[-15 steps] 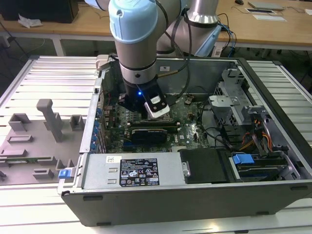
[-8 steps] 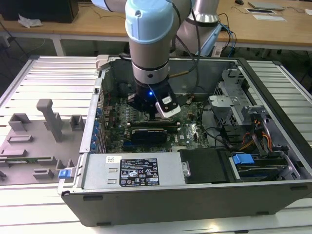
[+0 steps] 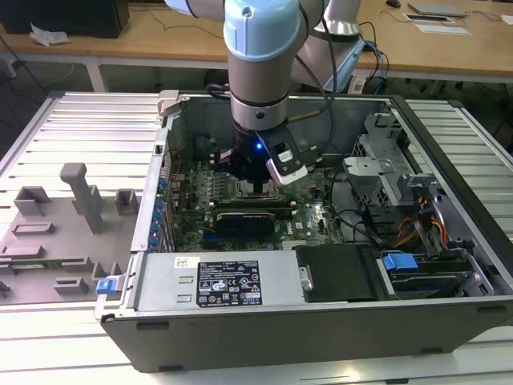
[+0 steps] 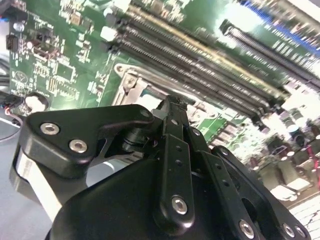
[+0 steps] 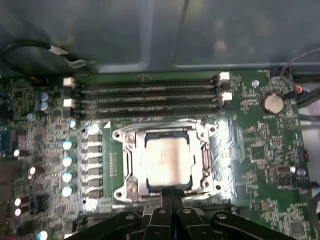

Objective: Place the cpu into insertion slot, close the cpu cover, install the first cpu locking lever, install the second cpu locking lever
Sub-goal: 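Install the second cpu locking lever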

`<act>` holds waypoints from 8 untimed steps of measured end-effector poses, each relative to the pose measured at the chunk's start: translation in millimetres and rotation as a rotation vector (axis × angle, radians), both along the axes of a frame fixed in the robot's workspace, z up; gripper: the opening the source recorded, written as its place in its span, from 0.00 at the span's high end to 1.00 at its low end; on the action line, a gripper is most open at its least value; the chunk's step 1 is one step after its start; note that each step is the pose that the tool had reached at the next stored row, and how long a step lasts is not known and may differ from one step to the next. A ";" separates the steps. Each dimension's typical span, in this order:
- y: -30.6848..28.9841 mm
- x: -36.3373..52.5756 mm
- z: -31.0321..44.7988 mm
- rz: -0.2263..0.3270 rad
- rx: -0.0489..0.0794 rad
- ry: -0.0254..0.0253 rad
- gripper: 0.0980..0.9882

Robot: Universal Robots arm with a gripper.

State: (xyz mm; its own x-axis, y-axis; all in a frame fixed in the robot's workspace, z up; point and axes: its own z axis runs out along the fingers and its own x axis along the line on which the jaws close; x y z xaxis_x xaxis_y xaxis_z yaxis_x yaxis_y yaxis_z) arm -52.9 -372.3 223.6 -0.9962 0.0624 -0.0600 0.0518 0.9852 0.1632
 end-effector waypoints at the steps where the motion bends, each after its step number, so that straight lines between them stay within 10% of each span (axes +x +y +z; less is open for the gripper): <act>1: 2.3 0.7 0.0 0.000 -0.001 0.0002 0.99; 8: 22.0 3.4 0.0 0.000 -0.010 0.0004 0.99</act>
State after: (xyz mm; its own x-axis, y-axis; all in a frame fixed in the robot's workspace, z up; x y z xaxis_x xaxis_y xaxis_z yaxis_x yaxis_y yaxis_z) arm -49.5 -350.3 223.6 -0.9963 0.0617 -0.0603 0.0519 0.9868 0.1531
